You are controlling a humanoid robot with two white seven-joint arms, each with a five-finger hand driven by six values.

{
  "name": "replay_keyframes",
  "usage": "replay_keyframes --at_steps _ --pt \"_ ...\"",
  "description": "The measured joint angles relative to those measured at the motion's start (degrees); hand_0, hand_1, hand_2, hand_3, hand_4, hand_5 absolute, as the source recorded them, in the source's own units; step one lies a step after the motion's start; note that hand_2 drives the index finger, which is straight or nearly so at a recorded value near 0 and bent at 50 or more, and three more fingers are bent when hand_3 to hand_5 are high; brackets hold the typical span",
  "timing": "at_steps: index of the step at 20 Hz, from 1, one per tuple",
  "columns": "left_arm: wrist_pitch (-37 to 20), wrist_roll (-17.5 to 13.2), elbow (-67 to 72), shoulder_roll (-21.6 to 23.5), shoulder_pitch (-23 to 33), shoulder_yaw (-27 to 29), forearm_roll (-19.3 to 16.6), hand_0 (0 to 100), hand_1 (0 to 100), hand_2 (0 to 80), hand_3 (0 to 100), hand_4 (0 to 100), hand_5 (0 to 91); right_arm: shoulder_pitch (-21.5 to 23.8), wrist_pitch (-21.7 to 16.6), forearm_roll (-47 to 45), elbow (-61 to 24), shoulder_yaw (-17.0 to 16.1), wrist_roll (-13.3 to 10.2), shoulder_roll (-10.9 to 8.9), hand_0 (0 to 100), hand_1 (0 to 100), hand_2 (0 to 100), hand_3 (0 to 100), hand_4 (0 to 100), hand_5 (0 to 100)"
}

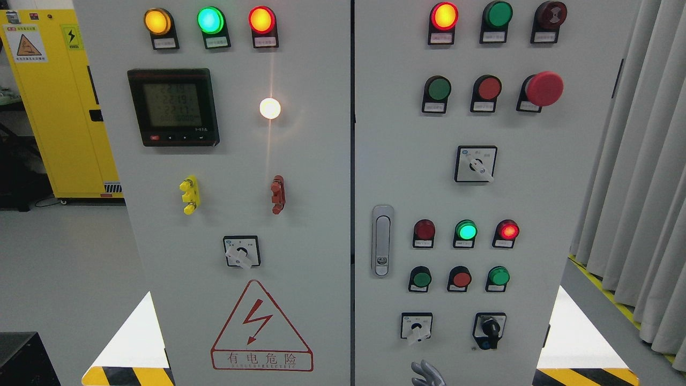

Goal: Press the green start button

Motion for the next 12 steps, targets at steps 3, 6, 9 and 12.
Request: replay_keyframes --at_steps 3,6,9,12 --pt "0.0 0.0 0.0 0.0 0.0 0.0 0.0 12 56 0.0 0 0 0.0 0.0 0.0 0.0 0.0 0.0 -0.1 0.0 51 69 0 19 28 25" --pt "0.0 0.0 0.0 0.0 0.0 0.0 0.0 12 56 0.0 0 0 0.0 0.0 0.0 0.0 0.0 0.0 -0.1 0.0 51 69 0 19 29 25" --pt "0.0 0.0 0.0 0.0 0.0 0.0 0.0 12 56 0.0 0 0 0.0 0.1 0.0 0.0 0.0 0.0 -0.2 0.0 51 69 0 19 29 25" --pt "0.0 0.0 0.0 0.0 0.0 0.0 0.0 12 56 0.0 0 0 0.0 0.1 0.0 0.1 -0.1 0.0 -0.2 0.0 51 69 0 19 29 25"
